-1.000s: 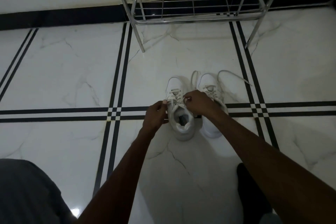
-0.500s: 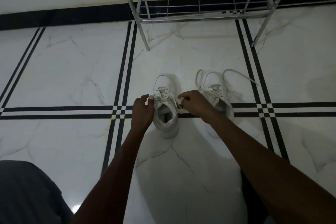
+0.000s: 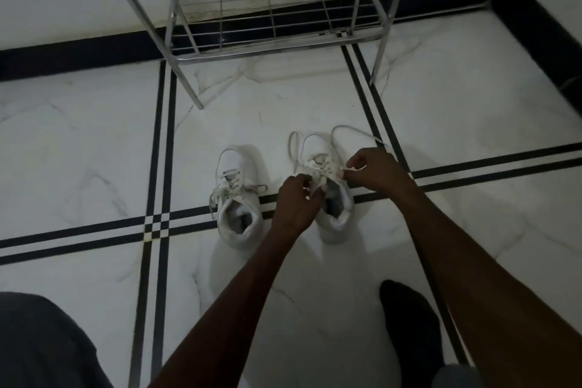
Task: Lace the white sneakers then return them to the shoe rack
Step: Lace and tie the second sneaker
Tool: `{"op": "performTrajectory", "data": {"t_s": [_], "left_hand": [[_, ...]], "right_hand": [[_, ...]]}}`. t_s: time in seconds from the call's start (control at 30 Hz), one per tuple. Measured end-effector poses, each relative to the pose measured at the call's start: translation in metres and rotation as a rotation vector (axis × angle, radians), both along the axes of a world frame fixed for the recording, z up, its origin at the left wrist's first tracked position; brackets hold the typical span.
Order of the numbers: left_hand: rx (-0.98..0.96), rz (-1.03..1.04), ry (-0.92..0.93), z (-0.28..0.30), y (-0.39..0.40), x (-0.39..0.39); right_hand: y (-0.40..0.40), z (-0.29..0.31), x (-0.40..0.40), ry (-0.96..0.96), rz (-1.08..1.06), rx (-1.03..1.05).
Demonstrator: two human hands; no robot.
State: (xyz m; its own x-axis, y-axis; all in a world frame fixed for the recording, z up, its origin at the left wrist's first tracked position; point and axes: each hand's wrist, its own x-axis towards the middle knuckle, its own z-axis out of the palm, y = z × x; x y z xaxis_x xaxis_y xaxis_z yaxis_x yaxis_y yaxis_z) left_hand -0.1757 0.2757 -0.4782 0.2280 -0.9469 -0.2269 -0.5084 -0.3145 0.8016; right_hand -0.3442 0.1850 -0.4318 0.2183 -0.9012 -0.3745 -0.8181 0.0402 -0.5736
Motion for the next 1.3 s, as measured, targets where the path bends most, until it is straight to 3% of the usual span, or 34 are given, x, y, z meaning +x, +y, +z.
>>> {"op": "performTrajectory", "data": {"t_s": [0.17, 0.3, 0.43, 0.67, 0.73, 0.87, 1.1, 1.3], "left_hand": [[-0.048, -0.025, -0.091, -0.007, -0.007, -0.002], [-0.092, -0.032, -0.038, -0.008, -0.005, 0.006], [-0.03, -0.038, -0.017, -0.014, -0.004, 0.028], [0.094, 0.162, 0.267, -0.006, -0.012, 0.033], [0.066, 0.213, 0.252, -0.005, -0.015, 0.03], [-0.075, 0.132, 0.02, -0.001, -0.017, 0.033], [-0.201, 0.085, -0.108, -0.009, -0.005, 0.025], [-0.16, 0.198, 0.104, -0.018, -0.003, 0.023]], "right_hand": [[0.014, -0.022, 0.0, -0.159, 0.018, 0.102], [0.018, -0.028, 0.01, -0.148, 0.047, 0.009], [0.02, -0.031, 0.018, -0.227, 0.018, 0.097], [0.019, -0.029, 0.042, -0.455, -0.279, 0.264], [0.018, -0.03, 0.047, -0.425, -0.289, 0.256], [0.019, -0.033, 0.046, -0.288, -0.161, 0.092], [0.029, -0.039, 0.046, -0.167, -0.109, -0.18], [0.032, -0.046, 0.05, -0.172, -0.164, -0.197]]}}
